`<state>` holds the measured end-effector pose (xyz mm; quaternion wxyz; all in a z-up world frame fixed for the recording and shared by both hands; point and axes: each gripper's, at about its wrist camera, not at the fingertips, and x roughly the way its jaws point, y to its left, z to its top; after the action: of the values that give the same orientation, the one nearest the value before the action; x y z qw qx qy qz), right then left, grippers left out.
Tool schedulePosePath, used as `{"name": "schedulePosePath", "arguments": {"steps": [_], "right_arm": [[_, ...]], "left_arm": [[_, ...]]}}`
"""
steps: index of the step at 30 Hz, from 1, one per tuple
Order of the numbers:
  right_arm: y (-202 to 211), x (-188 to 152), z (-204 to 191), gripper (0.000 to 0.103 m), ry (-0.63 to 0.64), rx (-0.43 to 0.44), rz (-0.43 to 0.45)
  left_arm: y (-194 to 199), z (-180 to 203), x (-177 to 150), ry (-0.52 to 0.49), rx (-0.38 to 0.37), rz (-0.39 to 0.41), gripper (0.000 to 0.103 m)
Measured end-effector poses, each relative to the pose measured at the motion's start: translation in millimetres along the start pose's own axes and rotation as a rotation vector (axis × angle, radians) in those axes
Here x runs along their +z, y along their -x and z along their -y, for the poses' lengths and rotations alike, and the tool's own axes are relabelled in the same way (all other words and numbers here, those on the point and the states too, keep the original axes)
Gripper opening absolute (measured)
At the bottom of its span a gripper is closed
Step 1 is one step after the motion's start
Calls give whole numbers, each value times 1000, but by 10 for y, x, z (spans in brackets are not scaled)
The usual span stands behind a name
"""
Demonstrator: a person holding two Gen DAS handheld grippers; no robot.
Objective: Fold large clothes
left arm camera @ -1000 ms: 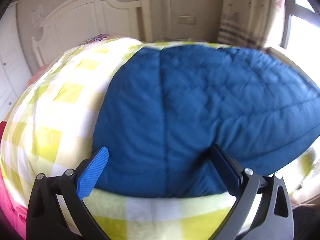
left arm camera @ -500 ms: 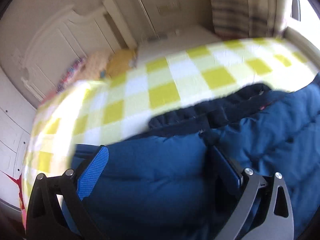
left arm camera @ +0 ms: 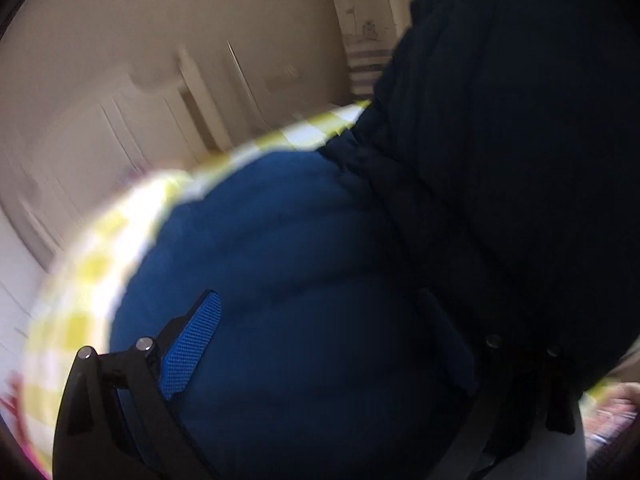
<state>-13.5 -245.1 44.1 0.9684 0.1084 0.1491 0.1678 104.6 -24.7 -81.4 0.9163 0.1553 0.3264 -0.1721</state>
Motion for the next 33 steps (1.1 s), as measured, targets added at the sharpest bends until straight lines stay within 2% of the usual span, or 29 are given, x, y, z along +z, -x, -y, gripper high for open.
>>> {"name": "schedulePosePath", "arguments": {"steps": [1,2,5,7,9,11,13,14,16,18,22,24,26,28,29,30,31,33], "right_arm": [[-26,19,-194,35,61,6,1],[-102,38,-488,35,154,16,-3],[-408,9,-1143,35,341,48,-29],[-707,-121,-1635,35,460,99,-63],[-980,-364,-2097,35,588,138,-116],[-1376,-859,-2607,35,772,176,-233],[-1718,-1446,-2942,40,959,149,-356],[-1746,-1650,-3044,42,1026,119,-342],[-1766,-1852,-3165,46,1113,69,-301],[-1788,-1812,-3133,48,1097,73,-308],[-1761,-1765,-3125,52,1080,85,-320],[-1759,-1805,-3094,54,1090,83,-315],[-1731,-1801,-3038,60,1076,104,-318],[-1658,-1743,-3005,76,1051,164,-337],[-1592,-1713,-2975,89,1040,214,-359],[-1474,-1667,-2922,90,1021,275,-375],[-1367,-1616,-2865,90,1003,297,-365],[-1089,-1421,-2658,89,907,397,-370]], "left_arm": [[150,-257,-37,92,-76,25,97],[368,-623,-91,217,-73,89,97],[866,-1556,-217,440,69,210,97],[1164,-1993,-289,521,168,272,97],[1445,-2337,-351,566,246,313,97],[1611,-2513,-365,562,285,328,99],[1640,-2560,-329,528,285,317,99],[1610,-2567,-287,507,270,308,99],[1509,-2503,-136,438,205,276,99],[1406,-2369,42,347,131,241,100],[915,-1960,658,168,-19,185,100],[578,-1714,880,91,-51,137,100],[65,-1554,1005,20,-45,51,100],[-492,-1559,913,12,16,-63,101],[-717,-1617,781,41,-28,-81,101],[-796,-1732,669,97,-68,-56,101],[-799,-1803,588,141,-76,-44,101],[-758,-1881,464,167,-16,-19,101]]}}
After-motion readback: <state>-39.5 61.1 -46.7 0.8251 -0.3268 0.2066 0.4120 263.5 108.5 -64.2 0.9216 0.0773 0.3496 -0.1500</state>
